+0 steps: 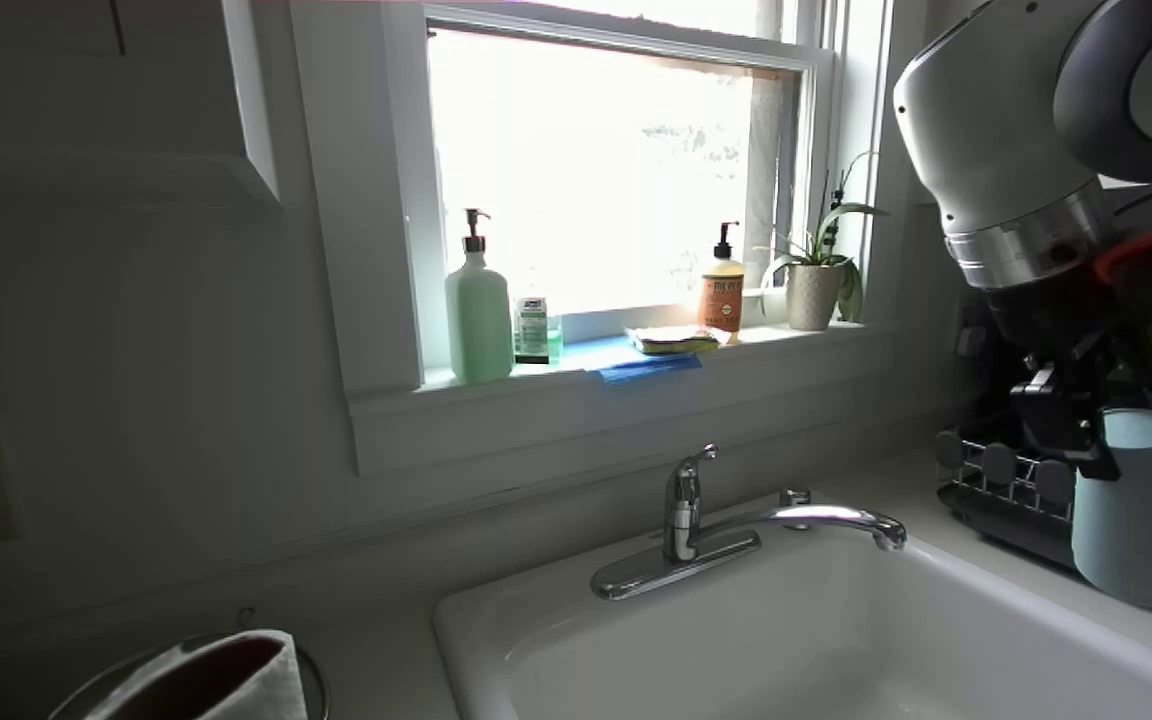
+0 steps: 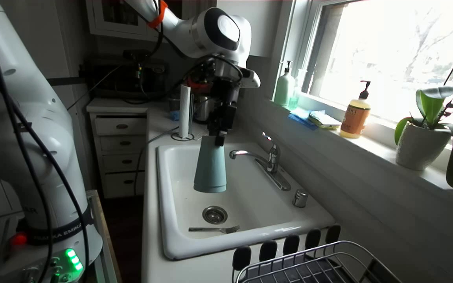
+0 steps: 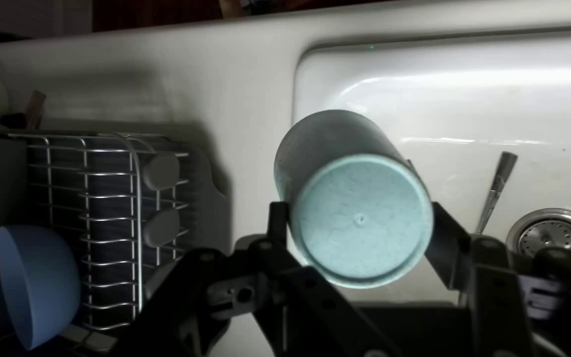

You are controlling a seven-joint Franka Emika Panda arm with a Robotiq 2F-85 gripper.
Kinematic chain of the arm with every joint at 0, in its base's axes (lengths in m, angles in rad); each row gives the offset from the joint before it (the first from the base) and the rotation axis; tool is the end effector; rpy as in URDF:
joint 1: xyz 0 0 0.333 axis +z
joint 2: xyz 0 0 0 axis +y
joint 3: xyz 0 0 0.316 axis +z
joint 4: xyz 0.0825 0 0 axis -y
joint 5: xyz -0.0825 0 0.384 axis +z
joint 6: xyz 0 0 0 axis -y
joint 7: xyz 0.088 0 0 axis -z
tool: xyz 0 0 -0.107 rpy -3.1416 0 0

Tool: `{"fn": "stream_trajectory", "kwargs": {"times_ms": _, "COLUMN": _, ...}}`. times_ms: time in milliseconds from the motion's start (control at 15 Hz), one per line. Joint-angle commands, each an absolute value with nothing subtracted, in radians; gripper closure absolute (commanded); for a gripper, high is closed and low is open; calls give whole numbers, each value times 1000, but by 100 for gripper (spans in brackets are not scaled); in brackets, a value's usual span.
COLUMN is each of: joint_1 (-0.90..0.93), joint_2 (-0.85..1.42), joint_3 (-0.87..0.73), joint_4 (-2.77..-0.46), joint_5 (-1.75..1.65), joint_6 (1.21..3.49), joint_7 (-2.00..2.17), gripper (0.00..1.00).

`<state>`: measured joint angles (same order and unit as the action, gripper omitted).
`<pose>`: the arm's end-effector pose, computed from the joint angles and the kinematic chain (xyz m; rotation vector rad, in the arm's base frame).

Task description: Place the cup from the sink on the dishrack

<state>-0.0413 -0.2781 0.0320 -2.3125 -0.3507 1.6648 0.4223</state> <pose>0.4187 -0.0373 0.4356 2.6611 -0.4503 -0.3964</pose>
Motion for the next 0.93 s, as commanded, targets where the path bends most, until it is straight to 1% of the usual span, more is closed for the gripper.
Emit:
{"fn": "stream_trajectory", "kwargs": {"times_ms": 0, "joint_1": -80, "joint_2": -357, "joint_3": -2, "joint_4": -2328, "joint_5": -419, "joint_6": 1639, "joint_7": 333, "gripper": 58}}
{"fn": "stream_trajectory", "kwargs": {"times_ms": 533, "joint_1": -159, "joint_2": -472, "joint_3": -128, "joint_4": -2395, "joint_5": -483, "joint_6": 1680, "joint_7": 97, "gripper": 58}}
{"fn": "stream_trajectory", "kwargs": {"times_ms": 867, "joint_1": -215, "joint_2": -501, "joint_3": -217, "joint_4": -2441, "joint_5": -482, "joint_6": 1785, "joint_7": 20, "gripper": 58}}
